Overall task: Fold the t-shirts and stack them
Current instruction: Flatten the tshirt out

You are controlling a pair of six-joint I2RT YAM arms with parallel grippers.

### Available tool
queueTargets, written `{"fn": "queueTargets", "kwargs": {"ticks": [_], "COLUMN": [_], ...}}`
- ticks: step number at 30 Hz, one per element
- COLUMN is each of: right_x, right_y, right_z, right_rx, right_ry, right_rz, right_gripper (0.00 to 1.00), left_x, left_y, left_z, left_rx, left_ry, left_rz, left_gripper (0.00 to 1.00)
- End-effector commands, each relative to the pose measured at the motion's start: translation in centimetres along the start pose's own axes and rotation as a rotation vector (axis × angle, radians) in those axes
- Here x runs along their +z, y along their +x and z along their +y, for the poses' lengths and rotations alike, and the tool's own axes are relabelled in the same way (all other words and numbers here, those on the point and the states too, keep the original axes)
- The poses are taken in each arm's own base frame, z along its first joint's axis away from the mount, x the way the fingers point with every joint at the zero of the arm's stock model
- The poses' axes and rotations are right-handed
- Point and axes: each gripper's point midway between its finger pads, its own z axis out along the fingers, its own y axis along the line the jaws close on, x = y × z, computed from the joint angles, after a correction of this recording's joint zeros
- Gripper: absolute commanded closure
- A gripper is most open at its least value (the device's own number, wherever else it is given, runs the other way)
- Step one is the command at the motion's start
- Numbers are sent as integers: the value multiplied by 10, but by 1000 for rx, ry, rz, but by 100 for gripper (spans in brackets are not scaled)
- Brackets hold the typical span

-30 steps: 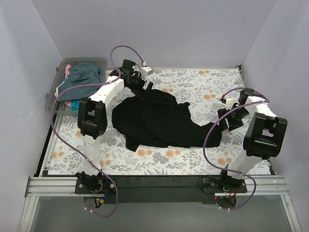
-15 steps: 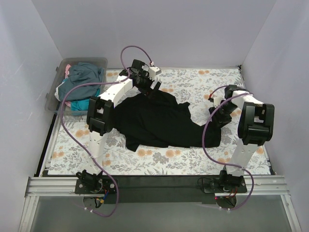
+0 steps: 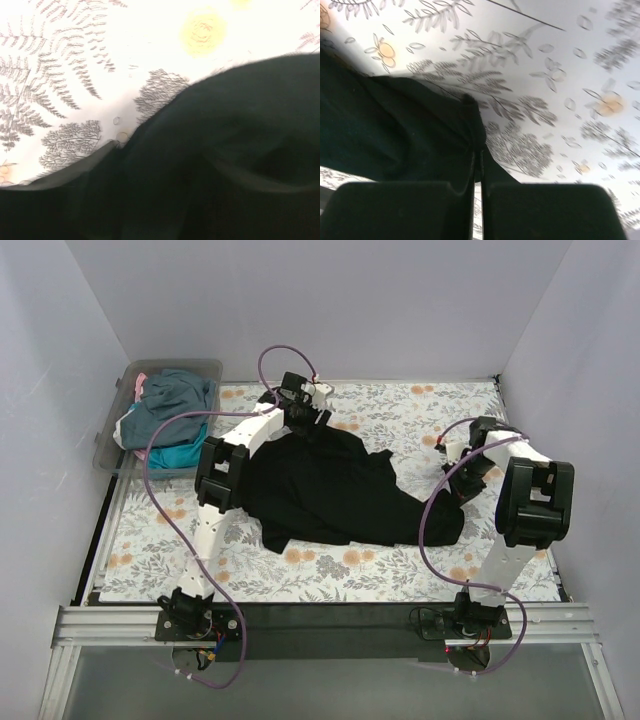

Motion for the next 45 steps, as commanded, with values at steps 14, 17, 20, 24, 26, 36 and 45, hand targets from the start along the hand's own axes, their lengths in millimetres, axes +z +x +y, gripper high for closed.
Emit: {"fn": "queueTargets", "kwargs": {"ticks": [14, 17, 20, 24, 26, 36, 45], "right_x": [-32, -19, -6, 1, 2, -13, -19], "right_y": [2, 22, 39, 50, 53, 35, 36], "right_z": [3, 17, 26, 25, 23, 35, 36], "right_rx": [-77, -112, -148, -181, -186, -188, -172], "right_ry": [-24, -65, -91, -82, -74, -121, -104], "right_rz": [-101, -43, 15, 64, 81, -6, -10], "right_gripper": [99, 99, 99, 99, 99, 99, 99], "left_x": [-152, -176, -191, -203, -208, -189, -83], "left_y": [52, 110, 175, 225, 228, 57, 8], "left_z": [10, 1, -15, -34, -35, -8, 18], "left_rx": [13, -29, -49, -28, -42, -160, -217], "left_ry": [4, 15, 58, 91, 106, 113, 21], "left_rz": [1, 112, 259, 371, 366, -3, -22], "left_gripper": [100, 100, 100, 88, 65, 28, 30]}}
